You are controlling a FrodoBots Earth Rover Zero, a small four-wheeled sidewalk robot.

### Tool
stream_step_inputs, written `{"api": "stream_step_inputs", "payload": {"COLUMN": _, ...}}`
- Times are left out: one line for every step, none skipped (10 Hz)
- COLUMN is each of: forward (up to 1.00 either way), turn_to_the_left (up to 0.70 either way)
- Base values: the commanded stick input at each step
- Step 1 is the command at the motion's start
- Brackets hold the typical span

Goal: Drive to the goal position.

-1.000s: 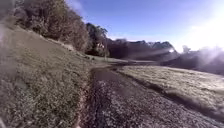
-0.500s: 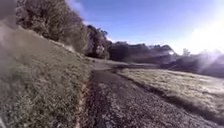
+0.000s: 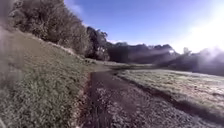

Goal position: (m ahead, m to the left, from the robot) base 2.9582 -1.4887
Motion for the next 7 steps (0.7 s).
{"api": "stream_step_inputs", "payload": {"forward": 0.7, "turn_to_the_left": 0.0}}
{"api": "stream_step_inputs", "payload": {"forward": 0.7, "turn_to_the_left": -0.08}}
{"api": "stream_step_inputs", "payload": {"forward": 0.7, "turn_to_the_left": -0.15}}
{"api": "stream_step_inputs", "payload": {"forward": 0.7, "turn_to_the_left": -0.32}}
{"api": "stream_step_inputs", "payload": {"forward": 0.7, "turn_to_the_left": -0.28}}
{"api": "stream_step_inputs", "payload": {"forward": 0.7, "turn_to_the_left": 0.0}}
{"api": "stream_step_inputs", "payload": {"forward": 0.7, "turn_to_the_left": 0.0}}
